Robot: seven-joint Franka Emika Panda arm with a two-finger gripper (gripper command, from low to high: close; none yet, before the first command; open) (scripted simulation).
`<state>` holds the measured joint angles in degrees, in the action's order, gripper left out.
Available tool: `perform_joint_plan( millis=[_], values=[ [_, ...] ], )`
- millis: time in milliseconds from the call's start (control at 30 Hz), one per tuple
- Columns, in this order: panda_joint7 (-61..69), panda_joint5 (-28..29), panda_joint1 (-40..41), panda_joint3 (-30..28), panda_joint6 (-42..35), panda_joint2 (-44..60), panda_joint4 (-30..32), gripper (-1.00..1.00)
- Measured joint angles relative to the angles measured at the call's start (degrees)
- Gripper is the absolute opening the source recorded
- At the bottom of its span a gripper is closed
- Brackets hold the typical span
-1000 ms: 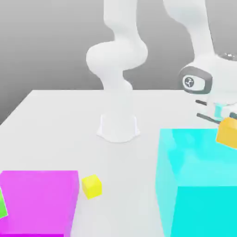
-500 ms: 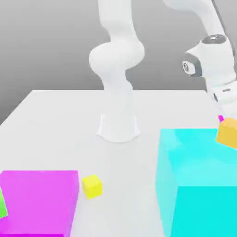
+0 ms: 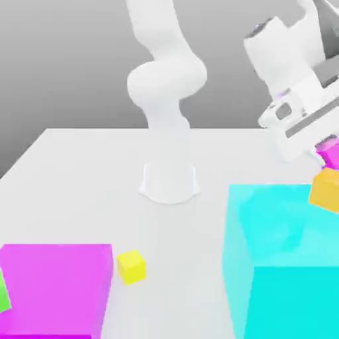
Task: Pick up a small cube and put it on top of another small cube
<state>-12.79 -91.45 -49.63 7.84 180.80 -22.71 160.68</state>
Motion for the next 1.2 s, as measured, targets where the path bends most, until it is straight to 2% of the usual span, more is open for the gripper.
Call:
perform_joint_plan(
  millis=[133, 267, 633, 967, 1133, 1200],
  values=[
    [2.14, -0.52, 5.87, -6.59, -1.31, -0.21, -3.55, -1.0],
    [12.09, 5.78, 11.72, -13.78, -6.26, 4.3, -9.24, -1.0],
    [33.68, 35.04, 29.51, -32.01, -22.97, 17.16, -23.39, -1.0],
    [50.79, 63.82, 49.24, -42.97, -39.3, 27.88, -35.24, -1.0],
    [55.68, 78.15, 47.7, -43.38, -46.38, 35.1, -37.83, -1.0],
    [57.73, 77.54, 48.19, -41.86, -44.44, 38.87, -37.5, -1.0]
  ],
)
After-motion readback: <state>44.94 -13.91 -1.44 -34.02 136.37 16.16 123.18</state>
